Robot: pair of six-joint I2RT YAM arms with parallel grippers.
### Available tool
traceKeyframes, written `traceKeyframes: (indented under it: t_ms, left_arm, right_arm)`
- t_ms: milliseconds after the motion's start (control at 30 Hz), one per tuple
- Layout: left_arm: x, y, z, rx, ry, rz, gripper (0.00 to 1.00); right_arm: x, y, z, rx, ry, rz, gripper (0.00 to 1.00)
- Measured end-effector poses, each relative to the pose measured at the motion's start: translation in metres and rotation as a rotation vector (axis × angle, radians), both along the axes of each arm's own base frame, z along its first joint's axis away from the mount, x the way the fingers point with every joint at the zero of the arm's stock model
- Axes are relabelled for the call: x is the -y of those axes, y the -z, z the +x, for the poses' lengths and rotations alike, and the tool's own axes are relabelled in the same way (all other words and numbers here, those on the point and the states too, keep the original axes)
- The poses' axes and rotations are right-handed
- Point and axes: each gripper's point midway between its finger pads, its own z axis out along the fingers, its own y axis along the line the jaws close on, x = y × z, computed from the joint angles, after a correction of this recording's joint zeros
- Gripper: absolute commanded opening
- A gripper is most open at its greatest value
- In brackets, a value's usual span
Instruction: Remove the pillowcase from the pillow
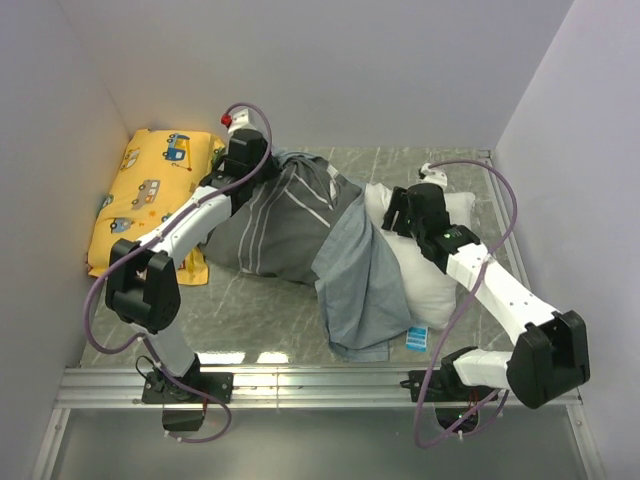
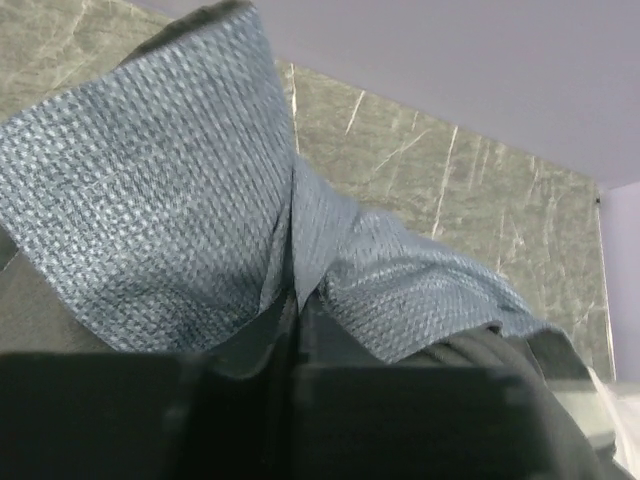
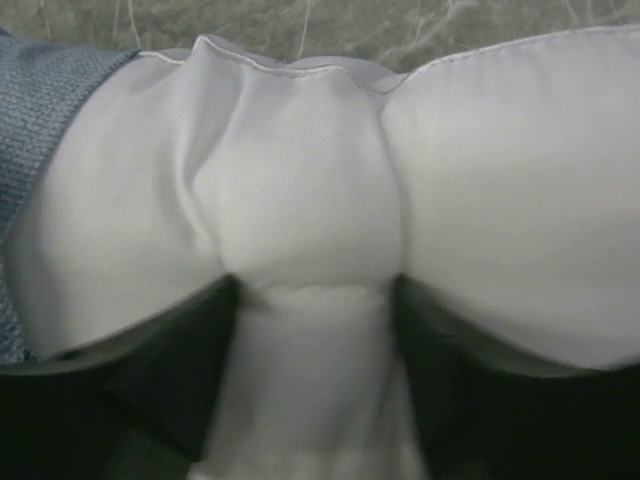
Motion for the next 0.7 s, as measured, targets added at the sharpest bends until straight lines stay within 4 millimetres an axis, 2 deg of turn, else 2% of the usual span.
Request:
traceKeyframes:
  t_ms: [33, 67, 100, 133, 200, 300, 533, 633, 700]
  left_arm:
    - [0.0, 0.0, 0.0, -0.004, 0.005, 0.008, 0.21]
    - [0.0, 0.0, 0.001, -0.005, 0.009, 0.013, 0.29]
    - [0.001, -0.003, 0.001, -0.001, 0.016, 0.019, 0.47]
    - [0.002, -0.006, 0.0, 0.0, 0.027, 0.025, 0.55]
    - [0.003, -0.014, 0.0, 0.011, 0.037, 0.032, 0.68]
    - [0.0, -0.022, -0.008, 0.012, 0.048, 0.052, 0.75]
    - [-0.01, -0.063, -0.04, 0.06, 0.101, 0.098, 0.78]
    - [-0.007, -0.067, -0.051, 0.065, 0.163, 0.129, 0.79]
    - [-0.001, -0.063, -0.058, 0.058, 0.219, 0.159, 0.79]
  right_arm:
    - [-0.001, 0.002, 0.004, 0.0, 0.001, 0.01, 0.32]
    - [-0.002, 0.005, 0.008, 0.0, -0.003, 0.017, 0.24]
    - [-0.003, 0.006, 0.012, 0.0, 0.004, 0.032, 0.18]
    - [-0.004, 0.008, 0.016, 0.004, 0.005, 0.041, 0.08]
    - [-0.005, 0.009, 0.022, 0.01, 0.006, 0.051, 0.02]
    - [-0.003, 0.009, 0.026, 0.015, 0.014, 0.058, 0.0]
    - [-0.003, 0.008, 0.026, 0.015, 0.009, 0.059, 0.0]
    - [-0.003, 0.006, 0.027, 0.016, 0.008, 0.058, 0.0]
    - [-0.004, 0.006, 0.027, 0.014, 0.004, 0.057, 0.0]
